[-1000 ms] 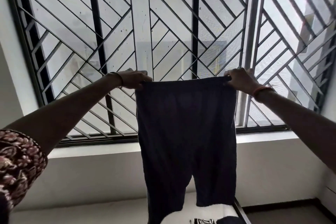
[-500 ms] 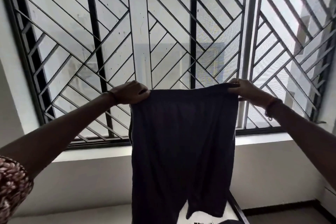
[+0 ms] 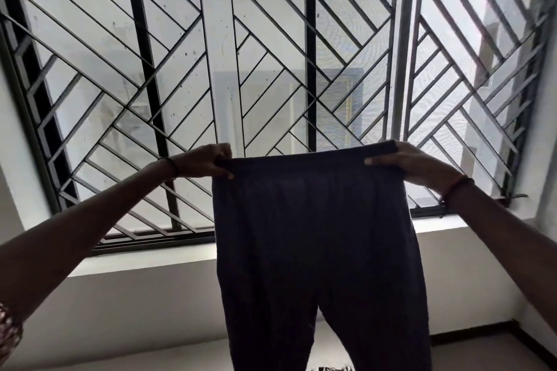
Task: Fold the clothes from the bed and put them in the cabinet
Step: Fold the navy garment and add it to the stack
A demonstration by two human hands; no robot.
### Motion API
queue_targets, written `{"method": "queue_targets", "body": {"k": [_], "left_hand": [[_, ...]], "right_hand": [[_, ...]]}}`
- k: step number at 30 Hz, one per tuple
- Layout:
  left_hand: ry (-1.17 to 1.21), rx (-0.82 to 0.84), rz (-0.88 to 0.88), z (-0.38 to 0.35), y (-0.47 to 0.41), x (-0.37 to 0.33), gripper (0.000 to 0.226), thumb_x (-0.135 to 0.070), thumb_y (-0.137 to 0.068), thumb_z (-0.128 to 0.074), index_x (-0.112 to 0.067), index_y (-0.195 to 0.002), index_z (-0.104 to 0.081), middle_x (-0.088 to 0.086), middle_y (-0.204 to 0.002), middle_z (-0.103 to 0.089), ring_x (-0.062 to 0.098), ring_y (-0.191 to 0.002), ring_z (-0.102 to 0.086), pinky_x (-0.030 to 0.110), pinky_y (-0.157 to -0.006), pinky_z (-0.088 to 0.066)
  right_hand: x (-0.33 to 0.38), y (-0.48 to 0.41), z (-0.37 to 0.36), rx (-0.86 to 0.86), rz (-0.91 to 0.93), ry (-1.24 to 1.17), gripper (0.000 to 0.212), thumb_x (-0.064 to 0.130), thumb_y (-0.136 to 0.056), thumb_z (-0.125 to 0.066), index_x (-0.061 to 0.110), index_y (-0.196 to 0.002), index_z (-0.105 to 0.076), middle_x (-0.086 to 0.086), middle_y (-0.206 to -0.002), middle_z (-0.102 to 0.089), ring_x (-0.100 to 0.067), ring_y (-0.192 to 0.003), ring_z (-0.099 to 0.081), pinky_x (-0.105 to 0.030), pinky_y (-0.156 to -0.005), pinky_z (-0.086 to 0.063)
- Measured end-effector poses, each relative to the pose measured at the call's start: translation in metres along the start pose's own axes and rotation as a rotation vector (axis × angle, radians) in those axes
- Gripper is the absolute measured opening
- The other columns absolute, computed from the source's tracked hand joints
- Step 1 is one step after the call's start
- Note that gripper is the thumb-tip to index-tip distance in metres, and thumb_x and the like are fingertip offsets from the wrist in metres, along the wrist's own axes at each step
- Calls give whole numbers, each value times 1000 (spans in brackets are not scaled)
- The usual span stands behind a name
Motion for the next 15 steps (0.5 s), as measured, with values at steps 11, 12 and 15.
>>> {"method": "queue_targets", "body": {"k": [11,12,15], "left_hand": [[240,154,176,-20,3,24,7,-24,-79,-69,-22,-73,-68,-18,-57,-64,-4,-61,-56,10,-60,-43],[268,121,167,-19,3,28,15,-38,-71,-69,-22,-73,-69,-18,-59,-64,-5,-62,-56,11,-62,-43],[377,10,167,-22,8,38,24,-36,-76,-70,-16,-89,-73,-10,-78,-71,-3,-75,-59,17,-76,-46]], "right_hand": [[-9,21,5,124,-84,-83,77,22,-36,-97,-5,-103,-68,-18,-104,-70,-24,-91,-70,-28,-75,-57],[-10,24,4,130,-83,-98,72,22,-37,-97,-2,-100,-70,-17,-103,-71,-24,-90,-70,-27,-73,-57],[-16,29,0,106,-79,-135,71,21,-36,-97,0,-99,-71,-18,-103,-71,-25,-90,-70,-28,-71,-57]]}}
Point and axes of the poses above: each hand's wrist, its own y-axis away from the middle knuckle, its own z-axis out of the back of the hand, x = y × z, the point moved 6 cm from there along -y, towards the middle knuckle
